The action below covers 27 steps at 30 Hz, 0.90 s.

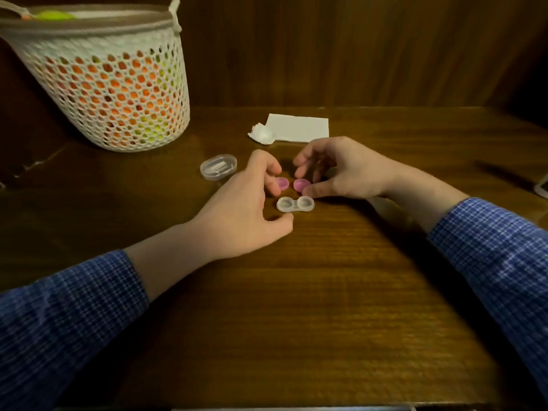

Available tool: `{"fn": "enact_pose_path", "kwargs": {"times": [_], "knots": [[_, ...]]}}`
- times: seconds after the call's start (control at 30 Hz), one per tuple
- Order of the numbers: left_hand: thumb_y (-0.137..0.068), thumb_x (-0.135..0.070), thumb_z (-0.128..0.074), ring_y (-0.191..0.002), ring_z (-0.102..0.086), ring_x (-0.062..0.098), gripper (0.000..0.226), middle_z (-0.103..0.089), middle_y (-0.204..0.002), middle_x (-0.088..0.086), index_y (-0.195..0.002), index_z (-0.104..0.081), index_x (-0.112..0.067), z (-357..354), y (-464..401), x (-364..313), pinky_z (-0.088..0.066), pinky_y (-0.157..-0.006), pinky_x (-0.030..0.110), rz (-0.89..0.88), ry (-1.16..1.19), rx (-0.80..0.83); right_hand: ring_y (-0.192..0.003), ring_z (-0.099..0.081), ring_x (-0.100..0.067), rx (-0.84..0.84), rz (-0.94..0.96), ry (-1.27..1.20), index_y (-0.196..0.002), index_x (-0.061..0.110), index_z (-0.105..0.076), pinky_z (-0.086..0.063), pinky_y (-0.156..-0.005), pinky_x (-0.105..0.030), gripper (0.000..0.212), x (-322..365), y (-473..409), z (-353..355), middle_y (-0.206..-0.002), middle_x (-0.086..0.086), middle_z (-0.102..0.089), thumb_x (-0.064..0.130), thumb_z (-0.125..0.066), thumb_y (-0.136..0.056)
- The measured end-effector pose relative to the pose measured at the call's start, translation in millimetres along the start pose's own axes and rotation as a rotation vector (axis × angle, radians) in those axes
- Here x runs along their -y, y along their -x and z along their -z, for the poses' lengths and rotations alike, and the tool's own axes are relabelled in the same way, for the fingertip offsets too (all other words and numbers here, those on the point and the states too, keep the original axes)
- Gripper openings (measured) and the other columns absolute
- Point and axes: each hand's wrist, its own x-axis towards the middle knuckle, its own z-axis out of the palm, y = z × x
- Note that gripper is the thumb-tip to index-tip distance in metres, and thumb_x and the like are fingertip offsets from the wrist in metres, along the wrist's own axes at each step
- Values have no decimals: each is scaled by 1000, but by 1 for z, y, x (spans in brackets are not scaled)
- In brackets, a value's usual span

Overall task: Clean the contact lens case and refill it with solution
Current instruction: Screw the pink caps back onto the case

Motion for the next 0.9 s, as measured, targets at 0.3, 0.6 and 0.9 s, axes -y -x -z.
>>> {"fn": "enact_pose_path", "kwargs": {"times": [0.3, 0.6, 0.9], "knots": [[-83, -34, -83, -75, -64, 5, 64, -58, -106, -21, -128, -36, -35, 0, -3, -2, -59, -63, 29, 7, 4, 36, -91, -68, -6, 4, -21, 182, -114, 31, -71, -57, -79, -19, 30, 6, 15, 13, -103, 8, -72, 18, -77, -88], [-83, -26, -85, -66, -66, 24, 59, -68, -103, -17, -125, -45, -35, 0, -4, 3, -60, -57, 38, 4, 103, 37, -88, -73, -16, -43, -46, -147, -101, 18, -75, -61, -76, -21, 20, -8, 35, 18, -101, -2, -75, 1, -69, -92], [-84, -26, -84, -62, -64, 19, 53, -71, -98, -18, -125, -51, -31, -1, -5, 4, -57, -53, 31, 7, 126, 25, -96, -76, -27, -203, 0, -544, -87, 10, -72, -62, -84, -33, 15, -3, 41, -13, -94, -13, -78, -6, -74, -86]]}}
